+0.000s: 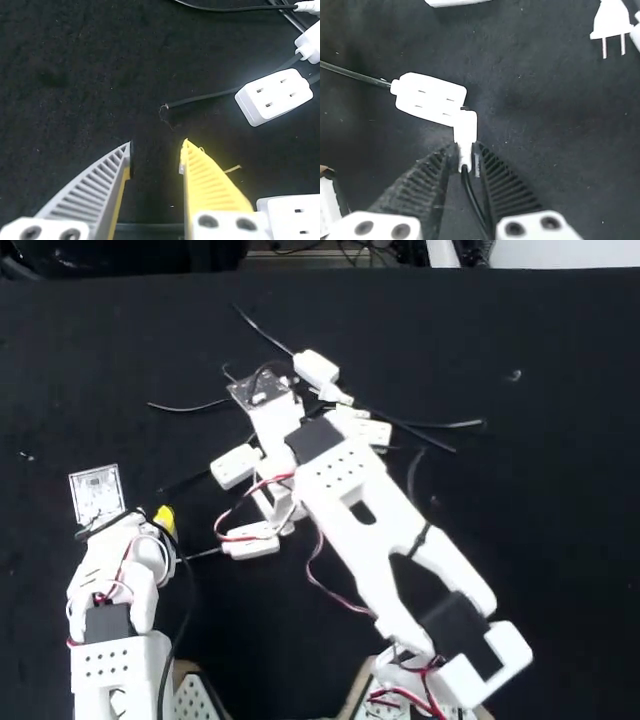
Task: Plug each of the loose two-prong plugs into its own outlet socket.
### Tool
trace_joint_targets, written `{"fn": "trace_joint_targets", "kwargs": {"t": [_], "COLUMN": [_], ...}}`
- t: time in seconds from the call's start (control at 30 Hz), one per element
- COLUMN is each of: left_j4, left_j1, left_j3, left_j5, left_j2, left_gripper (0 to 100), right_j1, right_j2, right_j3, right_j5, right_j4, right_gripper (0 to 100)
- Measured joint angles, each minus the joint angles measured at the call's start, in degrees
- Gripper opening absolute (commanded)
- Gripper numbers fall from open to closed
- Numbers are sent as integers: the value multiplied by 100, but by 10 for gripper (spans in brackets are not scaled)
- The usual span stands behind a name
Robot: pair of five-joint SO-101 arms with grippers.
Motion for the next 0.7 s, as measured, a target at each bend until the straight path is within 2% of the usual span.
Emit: {"fn": "trace_joint_targets", "kwargs": {"t": [0.23, 0.7], "left_j4": [0, 0], "left_j1": [0, 0], "left_j3": [0, 0], "left_j5": [0, 0], "left_j2": [0, 0], "left_gripper": [170, 170], "right_j1": [-334, -334], "right_j2": [62, 62], "right_j3": [-79, -88], "right_j5": [-220, -466], "right_j4": [-79, -114], "right_gripper": [11, 11]}}
